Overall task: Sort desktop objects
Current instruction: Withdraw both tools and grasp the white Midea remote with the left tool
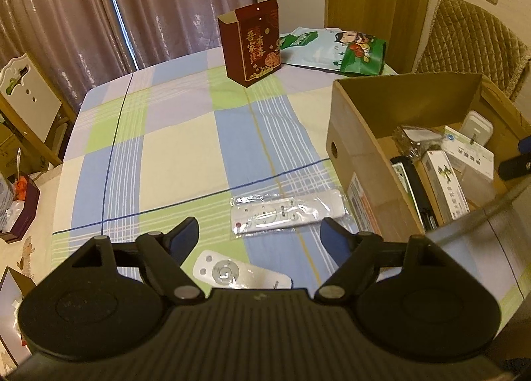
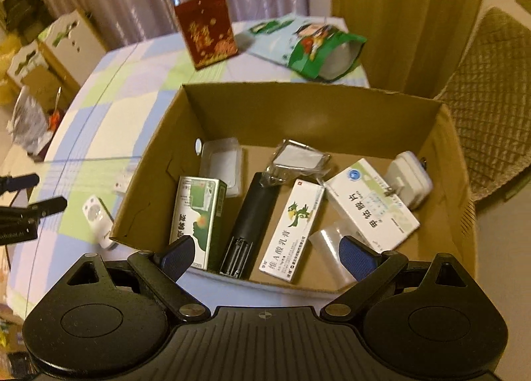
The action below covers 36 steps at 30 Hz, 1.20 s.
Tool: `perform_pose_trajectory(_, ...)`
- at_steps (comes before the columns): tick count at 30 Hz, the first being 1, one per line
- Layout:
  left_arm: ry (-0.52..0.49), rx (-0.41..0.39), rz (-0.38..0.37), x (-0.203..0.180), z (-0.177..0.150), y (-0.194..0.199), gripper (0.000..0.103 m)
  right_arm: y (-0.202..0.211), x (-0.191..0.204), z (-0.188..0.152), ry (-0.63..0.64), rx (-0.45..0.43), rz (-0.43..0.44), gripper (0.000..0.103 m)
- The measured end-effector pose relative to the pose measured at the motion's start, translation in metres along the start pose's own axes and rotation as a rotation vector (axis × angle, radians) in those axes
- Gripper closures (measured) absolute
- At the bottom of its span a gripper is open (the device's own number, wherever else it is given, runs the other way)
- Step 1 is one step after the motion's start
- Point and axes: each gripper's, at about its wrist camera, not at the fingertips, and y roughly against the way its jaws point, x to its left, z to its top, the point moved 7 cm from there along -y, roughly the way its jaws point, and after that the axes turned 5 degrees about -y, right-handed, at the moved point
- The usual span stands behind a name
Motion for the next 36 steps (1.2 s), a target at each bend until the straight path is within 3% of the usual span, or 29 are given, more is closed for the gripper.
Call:
perform_pose_trajectory(7, -0.018, 0.0, -0.018, 0.001, -0.013, 0.009, 0.023, 0.024, 0.003, -0.014, -0.076, -0.085, 0.014, 0.007)
perform_pose_trajectory(16, -0.04, 0.014, -0.023, 0.008, -0.025, 0.01, 0.022, 0.027, 0.013, -0.032, -0.17, -0.121, 0.037, 0.007)
perform_pose_trajectory(24, -0.029, 0.043, -0.044, 0.018, -0.046, 0.002, 0.022, 0.03, 0.022, -0.035, -0.178, -0.155, 0.026, 0.007)
perform_pose_trajectory(32, 0.064, 0.158, -0.1, 0.027, -0.095, -0.025, 0.022, 0.026, 0.013, -0.031, -0.189, -0.141, 0.008, 0.007)
perform_pose_trajectory(36, 0.135, 0.187, -0.1, 0.032, -0.1, -0.044, 0.022, 0.024, 0.009, -0.026, -0.185, -0.133, -0.001, 0.007)
